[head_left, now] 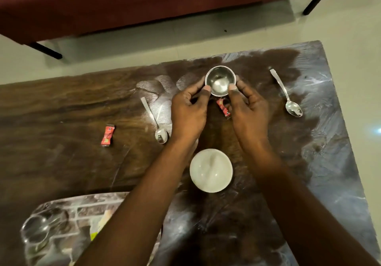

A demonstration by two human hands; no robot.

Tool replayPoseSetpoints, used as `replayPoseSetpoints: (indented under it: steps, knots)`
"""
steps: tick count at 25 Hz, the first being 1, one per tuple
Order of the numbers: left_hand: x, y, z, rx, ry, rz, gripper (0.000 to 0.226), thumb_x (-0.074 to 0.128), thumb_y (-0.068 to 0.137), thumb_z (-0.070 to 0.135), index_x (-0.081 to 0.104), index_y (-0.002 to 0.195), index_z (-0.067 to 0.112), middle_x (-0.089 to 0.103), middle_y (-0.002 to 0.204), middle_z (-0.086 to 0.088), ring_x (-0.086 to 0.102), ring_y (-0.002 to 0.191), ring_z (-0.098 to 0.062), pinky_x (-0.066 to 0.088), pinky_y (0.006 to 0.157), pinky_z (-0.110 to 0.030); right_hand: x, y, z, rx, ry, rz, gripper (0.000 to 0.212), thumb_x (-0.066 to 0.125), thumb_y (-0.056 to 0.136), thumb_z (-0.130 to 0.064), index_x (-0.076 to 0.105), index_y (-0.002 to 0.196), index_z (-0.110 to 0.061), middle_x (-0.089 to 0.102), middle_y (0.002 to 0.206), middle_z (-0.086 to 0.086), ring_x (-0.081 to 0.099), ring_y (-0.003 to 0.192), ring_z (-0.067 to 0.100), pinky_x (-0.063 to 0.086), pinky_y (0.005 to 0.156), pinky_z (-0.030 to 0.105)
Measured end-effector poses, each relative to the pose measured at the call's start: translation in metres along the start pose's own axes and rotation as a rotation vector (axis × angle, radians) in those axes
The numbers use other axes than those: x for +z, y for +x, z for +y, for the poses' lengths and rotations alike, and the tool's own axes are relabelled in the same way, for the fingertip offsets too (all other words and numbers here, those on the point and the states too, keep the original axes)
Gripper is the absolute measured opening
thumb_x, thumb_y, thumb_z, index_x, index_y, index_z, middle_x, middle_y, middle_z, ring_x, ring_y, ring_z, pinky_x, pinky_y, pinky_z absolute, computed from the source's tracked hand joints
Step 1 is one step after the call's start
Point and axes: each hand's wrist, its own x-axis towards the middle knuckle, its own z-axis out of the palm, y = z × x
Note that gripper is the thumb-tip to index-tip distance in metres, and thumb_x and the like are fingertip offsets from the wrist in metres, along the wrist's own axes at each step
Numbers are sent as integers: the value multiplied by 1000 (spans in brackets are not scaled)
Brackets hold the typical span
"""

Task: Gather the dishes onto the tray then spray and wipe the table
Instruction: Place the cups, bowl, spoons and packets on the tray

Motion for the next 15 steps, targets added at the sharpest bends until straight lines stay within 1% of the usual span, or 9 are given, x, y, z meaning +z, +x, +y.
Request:
replayPoseSetpoints:
  steps: [2, 4, 5, 7, 8, 10, 12, 13, 15]
  knots:
    - [-38, -23, -1, -18, -95, 75, 34, 67, 104, 12, 71, 138, 7, 77, 134, -9, 71, 128, -23, 55, 113, -49, 23, -30, 0, -49, -95, -55, 36, 67, 104, -26, 69, 139, -16, 75, 132, -1, 70, 124, 14, 58, 106, 46]
    - [-80, -52, -3, -40, -189, 146, 36, 70, 103, 12, 71, 138, 7, 76, 136, -11, 70, 131, -28, 52, 115, -54, 48, -66, 5, -58, -79, -114, 35, 67, 104, -22, 70, 137, -13, 75, 132, -2, 69, 125, 10, 56, 109, 43]
    - [-103, -67, -4, -42, -229, 181, 35, 71, 102, 12, 72, 137, 8, 76, 135, -11, 69, 131, -30, 51, 115, -56, 61, -85, 7, -58, -69, -152, 34, 68, 104, -21, 71, 136, -12, 75, 131, -3, 69, 124, 8, 57, 108, 38]
    - [-149, -99, -11, -36, -278, 259, 30, 71, 102, 12, 76, 131, 13, 78, 131, -8, 70, 130, -30, 51, 115, -58, 83, -126, 16, -39, -90, -261, 33, 70, 102, -24, 73, 133, -13, 77, 127, -6, 70, 121, 4, 57, 102, 26]
    - [-169, -117, -17, -43, -294, 308, 28, 71, 102, 12, 77, 129, 14, 80, 129, -7, 71, 129, -30, 53, 113, -56, 92, -145, 22, -21, -111, -325, 33, 71, 101, -27, 74, 132, -15, 78, 124, -7, 72, 119, 4, 58, 98, 23]
    - [-213, -158, -34, -96, -352, 441, 27, 71, 102, 12, 77, 128, 10, 82, 122, -7, 75, 122, -28, 61, 103, -45, 112, -190, 43, 36, -149, -442, 32, 72, 101, -28, 75, 131, -16, 79, 121, -7, 73, 116, 7, 60, 96, 25]
    - [-251, -192, -53, -163, -411, 552, 27, 70, 102, 12, 76, 128, 7, 84, 113, -5, 79, 110, -22, 65, 88, -31, 133, -230, 71, 103, -182, -511, 31, 72, 101, -21, 75, 131, -13, 80, 119, -4, 75, 111, 8, 62, 91, 27]
    - [-267, -204, -63, -190, -442, 595, 27, 69, 102, 11, 76, 129, 6, 84, 114, -6, 78, 109, -23, 65, 89, -30, 144, -248, 85, 135, -201, -530, 31, 71, 101, -19, 74, 131, -12, 80, 120, -3, 75, 110, 9, 64, 91, 31]
    - [-294, -218, -81, -250, -505, 677, 30, 69, 102, 9, 74, 131, 4, 83, 117, -9, 78, 112, -24, 62, 97, -36, 163, -277, 112, 187, -252, -540, 33, 72, 100, -21, 73, 133, -12, 79, 123, 0, 74, 114, 12, 61, 101, 42]
